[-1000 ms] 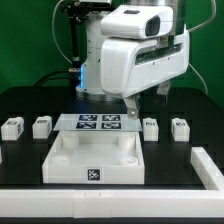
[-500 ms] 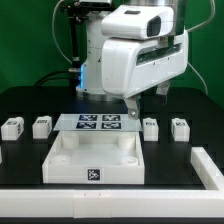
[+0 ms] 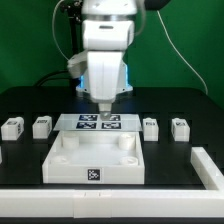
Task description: Assemble one leg
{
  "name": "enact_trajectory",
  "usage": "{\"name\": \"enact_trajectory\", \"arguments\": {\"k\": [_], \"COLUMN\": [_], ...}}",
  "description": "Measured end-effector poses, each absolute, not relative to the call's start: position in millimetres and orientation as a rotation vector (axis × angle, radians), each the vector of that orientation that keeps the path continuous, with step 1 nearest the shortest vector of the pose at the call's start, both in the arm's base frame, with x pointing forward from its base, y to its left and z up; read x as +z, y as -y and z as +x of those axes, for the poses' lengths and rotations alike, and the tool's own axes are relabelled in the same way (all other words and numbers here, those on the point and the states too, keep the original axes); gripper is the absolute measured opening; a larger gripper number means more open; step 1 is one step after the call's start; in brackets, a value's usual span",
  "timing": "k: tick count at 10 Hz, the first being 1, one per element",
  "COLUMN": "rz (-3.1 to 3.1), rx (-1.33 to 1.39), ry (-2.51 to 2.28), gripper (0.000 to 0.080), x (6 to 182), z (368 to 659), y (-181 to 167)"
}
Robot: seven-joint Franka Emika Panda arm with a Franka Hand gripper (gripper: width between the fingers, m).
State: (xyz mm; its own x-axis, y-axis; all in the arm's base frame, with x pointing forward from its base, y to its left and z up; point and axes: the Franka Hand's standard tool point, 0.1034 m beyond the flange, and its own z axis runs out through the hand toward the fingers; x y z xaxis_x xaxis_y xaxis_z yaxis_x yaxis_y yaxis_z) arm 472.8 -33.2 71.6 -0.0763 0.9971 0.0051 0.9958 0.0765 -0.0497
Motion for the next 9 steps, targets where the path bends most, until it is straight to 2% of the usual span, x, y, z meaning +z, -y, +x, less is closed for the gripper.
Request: {"name": "enact_trajectory", "arguments": {"k": [3, 5, 7, 8, 9], "rz": [-2.058, -2.086, -2.106, -2.115, -2.118], "rx": [0.066, 0.087, 0.084, 0.083, 0.084], "ry": [2.266, 2.21, 2.194, 2.186, 2.183], "gripper": [0.065, 0.065, 0.065, 0.0565, 0.0565], "x": [32.1, 16.0, 15.5, 15.7, 15.4], "z": [453.3, 444.6, 445.1, 445.3, 444.9], "y": [40.1, 36.4, 37.2, 40.9, 41.6]}}
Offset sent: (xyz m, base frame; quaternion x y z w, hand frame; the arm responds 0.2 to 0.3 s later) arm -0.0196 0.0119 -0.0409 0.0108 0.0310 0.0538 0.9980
